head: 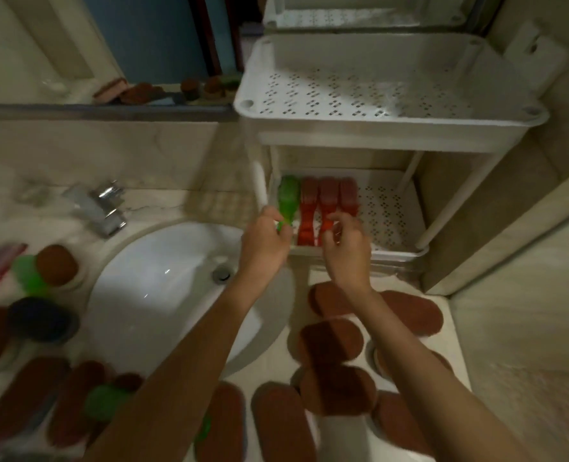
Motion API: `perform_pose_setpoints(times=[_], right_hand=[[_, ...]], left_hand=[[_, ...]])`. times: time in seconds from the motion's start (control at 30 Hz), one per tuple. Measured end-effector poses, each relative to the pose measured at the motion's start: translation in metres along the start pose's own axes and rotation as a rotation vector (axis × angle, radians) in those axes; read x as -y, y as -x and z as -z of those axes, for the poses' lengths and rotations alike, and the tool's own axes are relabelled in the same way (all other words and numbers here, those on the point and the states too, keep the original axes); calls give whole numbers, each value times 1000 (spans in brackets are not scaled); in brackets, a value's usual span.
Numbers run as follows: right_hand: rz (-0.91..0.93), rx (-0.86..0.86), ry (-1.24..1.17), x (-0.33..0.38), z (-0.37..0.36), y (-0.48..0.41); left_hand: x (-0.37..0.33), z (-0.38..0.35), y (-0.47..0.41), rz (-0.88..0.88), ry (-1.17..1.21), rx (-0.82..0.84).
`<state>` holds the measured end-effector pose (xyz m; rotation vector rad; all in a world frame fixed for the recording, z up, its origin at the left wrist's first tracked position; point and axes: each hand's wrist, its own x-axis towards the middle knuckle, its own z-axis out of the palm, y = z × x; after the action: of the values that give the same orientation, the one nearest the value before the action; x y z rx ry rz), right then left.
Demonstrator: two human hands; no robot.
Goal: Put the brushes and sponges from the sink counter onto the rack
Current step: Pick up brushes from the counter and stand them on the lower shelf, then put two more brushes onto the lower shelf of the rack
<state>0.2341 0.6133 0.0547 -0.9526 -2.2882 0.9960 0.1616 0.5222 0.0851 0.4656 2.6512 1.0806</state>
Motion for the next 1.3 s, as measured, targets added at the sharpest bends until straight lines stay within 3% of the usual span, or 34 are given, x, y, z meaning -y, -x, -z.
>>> perform_pose_setpoints(times=[0.17, 0.37, 0.47, 0.63, 0.77, 0.9, 1.1, 1.3], right_hand=[[-13, 228, -121, 50, -38, 77], [47, 603, -93, 106, -106, 152], [130, 783, 76, 127, -145, 184], [245, 994, 475, 140, -182, 217], [377, 1024, 709, 140, -191, 226], [430, 947, 731, 142, -195, 231], [393, 738, 478, 185, -215, 232], [264, 759, 281, 256, -288, 221]], left_hand=[[88, 58, 68, 256, 106, -108], [182, 112, 104, 487, 214, -195], [224, 144, 113, 559, 219, -233], [277, 182, 116, 612, 192, -160], [296, 189, 111, 592, 235, -109], [303, 194, 104, 547, 267, -83], [326, 222, 88, 533, 294, -159], [370, 297, 40, 527, 112, -318]])
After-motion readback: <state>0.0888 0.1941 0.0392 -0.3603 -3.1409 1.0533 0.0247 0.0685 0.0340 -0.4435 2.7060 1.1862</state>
